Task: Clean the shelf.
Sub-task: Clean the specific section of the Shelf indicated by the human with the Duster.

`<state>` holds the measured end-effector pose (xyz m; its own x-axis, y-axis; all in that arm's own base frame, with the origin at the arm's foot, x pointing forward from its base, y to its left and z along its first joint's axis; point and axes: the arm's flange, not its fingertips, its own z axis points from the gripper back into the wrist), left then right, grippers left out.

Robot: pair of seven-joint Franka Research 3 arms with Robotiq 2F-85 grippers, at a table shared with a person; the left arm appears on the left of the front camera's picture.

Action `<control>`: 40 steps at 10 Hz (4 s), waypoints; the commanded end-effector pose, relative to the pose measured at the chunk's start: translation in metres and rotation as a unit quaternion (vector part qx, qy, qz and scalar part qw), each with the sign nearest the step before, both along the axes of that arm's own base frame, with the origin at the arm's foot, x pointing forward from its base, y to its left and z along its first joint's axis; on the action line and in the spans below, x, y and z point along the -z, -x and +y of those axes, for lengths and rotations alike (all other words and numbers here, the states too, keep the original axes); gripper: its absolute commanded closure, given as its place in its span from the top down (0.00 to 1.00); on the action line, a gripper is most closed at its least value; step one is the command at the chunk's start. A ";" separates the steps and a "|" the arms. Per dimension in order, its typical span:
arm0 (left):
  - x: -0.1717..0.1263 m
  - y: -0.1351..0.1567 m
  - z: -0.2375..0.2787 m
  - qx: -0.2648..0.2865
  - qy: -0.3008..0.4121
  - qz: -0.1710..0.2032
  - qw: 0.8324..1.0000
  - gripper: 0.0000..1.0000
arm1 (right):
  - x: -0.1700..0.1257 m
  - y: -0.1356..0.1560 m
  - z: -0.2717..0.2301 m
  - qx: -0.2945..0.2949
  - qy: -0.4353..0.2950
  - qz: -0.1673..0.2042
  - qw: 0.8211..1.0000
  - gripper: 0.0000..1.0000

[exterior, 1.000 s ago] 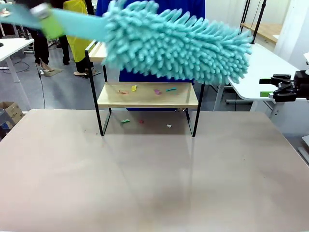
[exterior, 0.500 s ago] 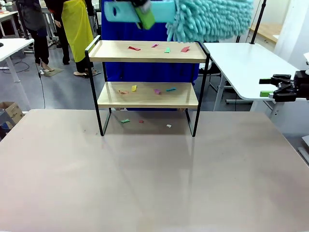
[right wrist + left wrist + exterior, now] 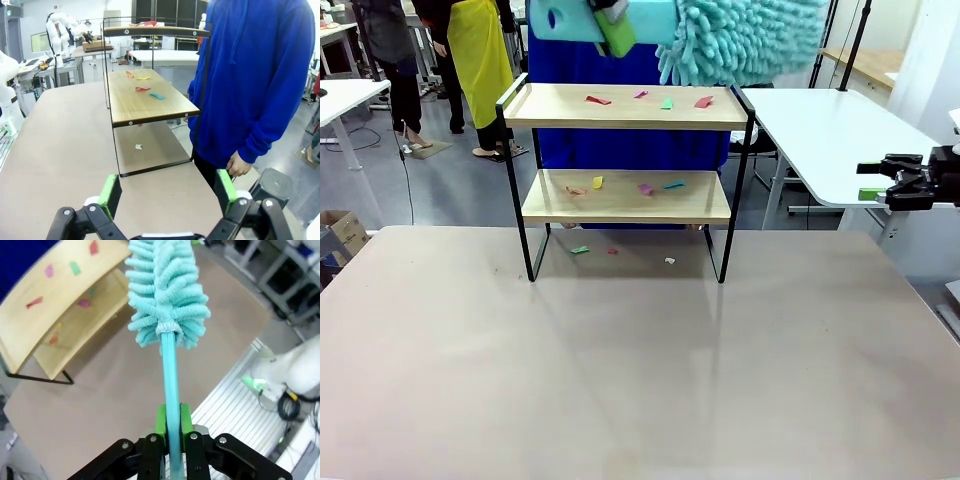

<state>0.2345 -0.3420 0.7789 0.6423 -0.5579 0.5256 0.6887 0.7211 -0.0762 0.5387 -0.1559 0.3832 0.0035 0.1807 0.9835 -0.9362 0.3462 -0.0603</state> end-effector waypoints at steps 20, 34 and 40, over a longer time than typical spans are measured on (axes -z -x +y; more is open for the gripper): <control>0.093 -0.113 -0.185 -0.372 0.049 0.010 0.927 0.13 | -0.002 0.000 0.002 -0.002 0.001 -0.002 1.000 1.00; 0.109 -0.132 -0.154 -0.369 -0.024 0.032 0.929 0.13 | -0.002 0.000 0.002 -0.002 0.001 -0.002 1.000 1.00; 0.120 -0.154 -0.058 -0.393 -0.136 0.021 0.909 0.13 | -0.002 0.000 0.002 -0.002 0.001 -0.002 1.000 1.00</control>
<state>0.3994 -0.4218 0.6644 0.9088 -0.0057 0.4171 -0.0517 0.9907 0.1262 0.5386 -0.1558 0.3831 0.0037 0.1805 0.9836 -0.9363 0.3460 -0.0600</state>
